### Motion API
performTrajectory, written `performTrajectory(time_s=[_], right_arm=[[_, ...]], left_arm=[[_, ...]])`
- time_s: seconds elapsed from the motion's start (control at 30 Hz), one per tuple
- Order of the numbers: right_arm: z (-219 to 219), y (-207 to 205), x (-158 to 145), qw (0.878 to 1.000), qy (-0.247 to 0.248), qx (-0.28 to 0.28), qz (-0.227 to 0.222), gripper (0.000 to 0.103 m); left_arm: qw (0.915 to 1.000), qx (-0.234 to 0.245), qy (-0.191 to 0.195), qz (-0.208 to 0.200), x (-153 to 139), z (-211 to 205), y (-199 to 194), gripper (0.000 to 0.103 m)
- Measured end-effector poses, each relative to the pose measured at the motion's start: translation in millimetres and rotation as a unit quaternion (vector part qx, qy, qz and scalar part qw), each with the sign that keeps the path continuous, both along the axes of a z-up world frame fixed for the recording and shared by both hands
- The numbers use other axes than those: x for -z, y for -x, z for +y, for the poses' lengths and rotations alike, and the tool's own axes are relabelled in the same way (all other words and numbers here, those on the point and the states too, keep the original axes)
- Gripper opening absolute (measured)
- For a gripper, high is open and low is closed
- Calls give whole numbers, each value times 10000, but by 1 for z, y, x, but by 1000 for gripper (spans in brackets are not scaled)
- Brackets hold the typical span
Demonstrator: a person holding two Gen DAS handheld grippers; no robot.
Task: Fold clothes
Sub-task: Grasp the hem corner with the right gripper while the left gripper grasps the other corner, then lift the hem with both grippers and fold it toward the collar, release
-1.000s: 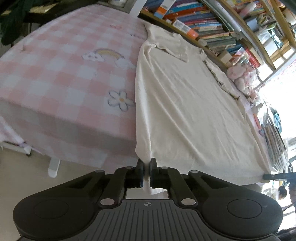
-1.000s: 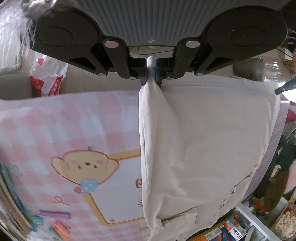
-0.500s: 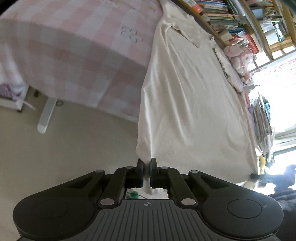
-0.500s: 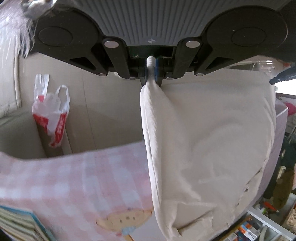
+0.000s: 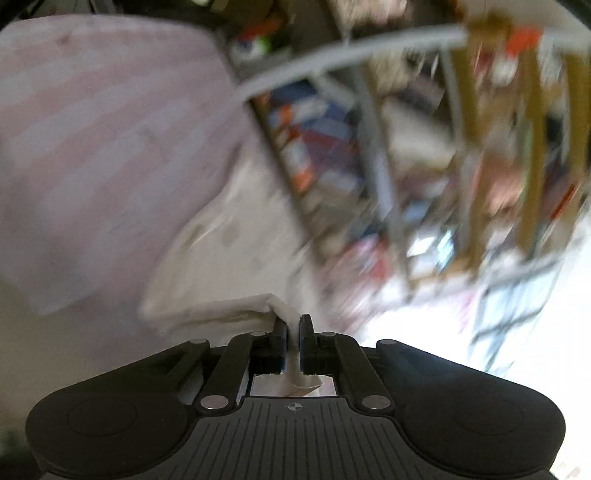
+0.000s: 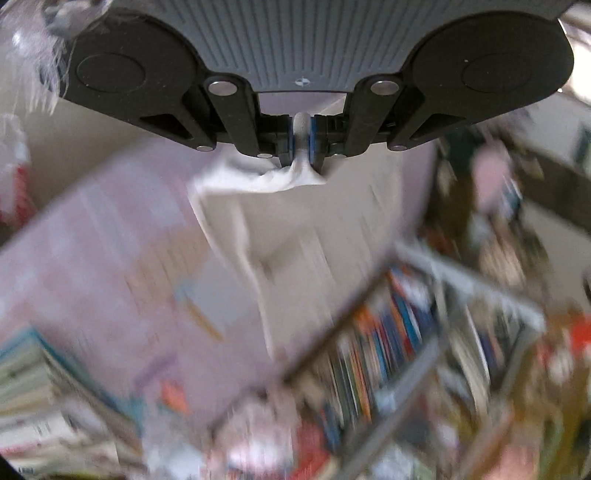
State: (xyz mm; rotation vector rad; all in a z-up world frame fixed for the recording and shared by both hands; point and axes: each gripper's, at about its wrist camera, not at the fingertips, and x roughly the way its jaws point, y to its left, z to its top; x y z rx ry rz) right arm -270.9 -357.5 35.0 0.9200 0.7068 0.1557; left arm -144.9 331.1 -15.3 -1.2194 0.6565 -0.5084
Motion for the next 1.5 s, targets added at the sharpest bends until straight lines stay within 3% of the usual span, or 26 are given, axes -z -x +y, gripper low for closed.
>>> performTrajectory(time_s=[0.13,0.37,0.53,0.9,1.27,1.5], right_arm=[[-5,-54,-11,9960,-514,548,-475,7],[-16,-152,-21,9901,-876,614,-904,7],[-27,-226,-14,9903,-967,355,-934,7],[-43,-337,27,9923,-1185,149,-323,7],[-28,-407,82,9943,-721,586,529,7],[-24,-426,110,9912,-407,783,991,8]], left_arm=[[9988,-328,313,-191,-18,-20,-54,4],[9949,-927,6,-395,-46,-47,-136,4],[9904,-1320,-340,-222,-44,-61,-171,4],[9808,-1781,-726,315,-25,-89,-243,4],[9751,-1384,-1207,1241,37,-91,-332,4],[9681,-1032,-1660,1565,62,-94,-359,5]])
